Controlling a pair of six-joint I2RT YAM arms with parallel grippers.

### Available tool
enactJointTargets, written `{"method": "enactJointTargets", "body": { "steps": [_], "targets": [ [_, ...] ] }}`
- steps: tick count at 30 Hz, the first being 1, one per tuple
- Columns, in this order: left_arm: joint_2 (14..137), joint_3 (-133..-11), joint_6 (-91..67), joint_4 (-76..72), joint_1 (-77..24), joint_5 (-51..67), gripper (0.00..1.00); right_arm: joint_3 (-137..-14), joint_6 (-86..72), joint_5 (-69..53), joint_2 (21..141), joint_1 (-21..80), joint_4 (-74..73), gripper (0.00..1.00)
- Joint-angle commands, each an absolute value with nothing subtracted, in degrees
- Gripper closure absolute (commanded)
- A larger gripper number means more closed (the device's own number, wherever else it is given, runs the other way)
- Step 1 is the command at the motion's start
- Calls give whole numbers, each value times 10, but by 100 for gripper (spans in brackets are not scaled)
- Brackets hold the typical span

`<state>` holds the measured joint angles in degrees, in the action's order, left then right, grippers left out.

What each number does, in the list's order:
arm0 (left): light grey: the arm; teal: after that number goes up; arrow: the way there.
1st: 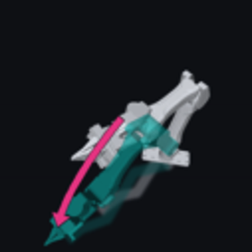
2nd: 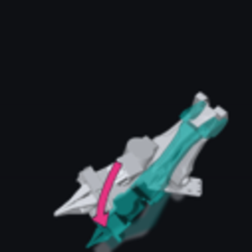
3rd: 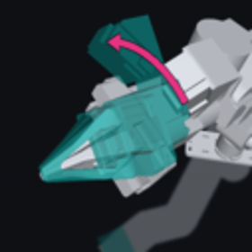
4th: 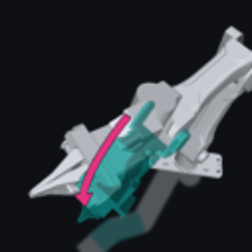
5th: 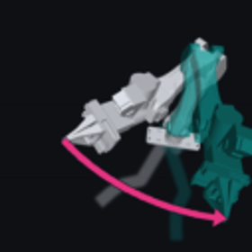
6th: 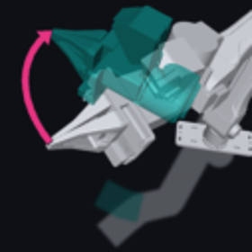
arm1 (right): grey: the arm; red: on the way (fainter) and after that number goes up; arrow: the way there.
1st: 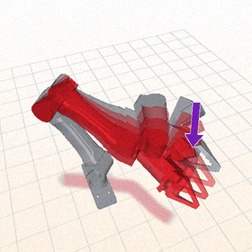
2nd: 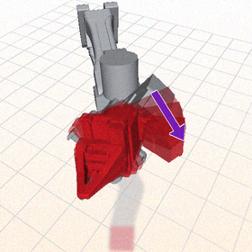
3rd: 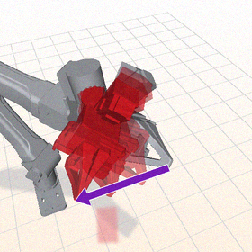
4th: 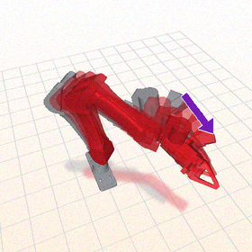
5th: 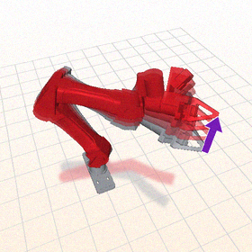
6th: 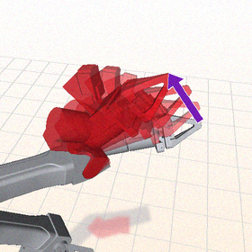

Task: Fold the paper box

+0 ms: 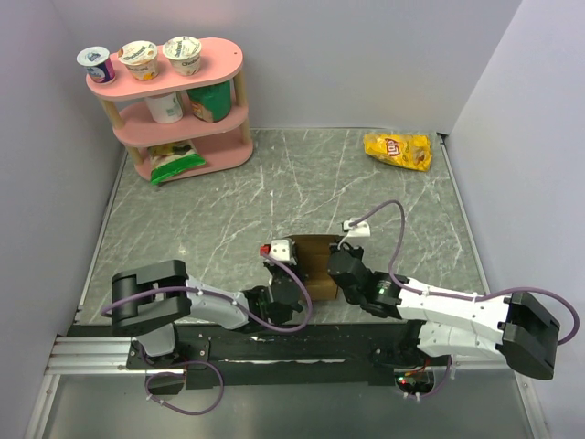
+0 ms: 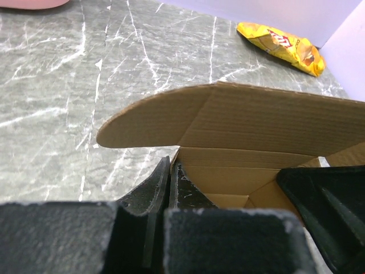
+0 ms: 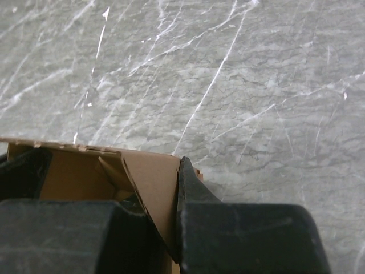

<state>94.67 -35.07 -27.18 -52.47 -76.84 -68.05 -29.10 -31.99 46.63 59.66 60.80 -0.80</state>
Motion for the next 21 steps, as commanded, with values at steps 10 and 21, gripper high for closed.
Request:
{"method": "enactJointTargets", "body": {
  "steps": [10,21],
  "targets": [
    [988,-315,-280,-502,-795,-692,99,-311,-458,480,584,623,-52,94],
    [1019,-305,-206,-595,-832,-724,99,-379,-464,513,614,621,-112,91]
  ]
}}
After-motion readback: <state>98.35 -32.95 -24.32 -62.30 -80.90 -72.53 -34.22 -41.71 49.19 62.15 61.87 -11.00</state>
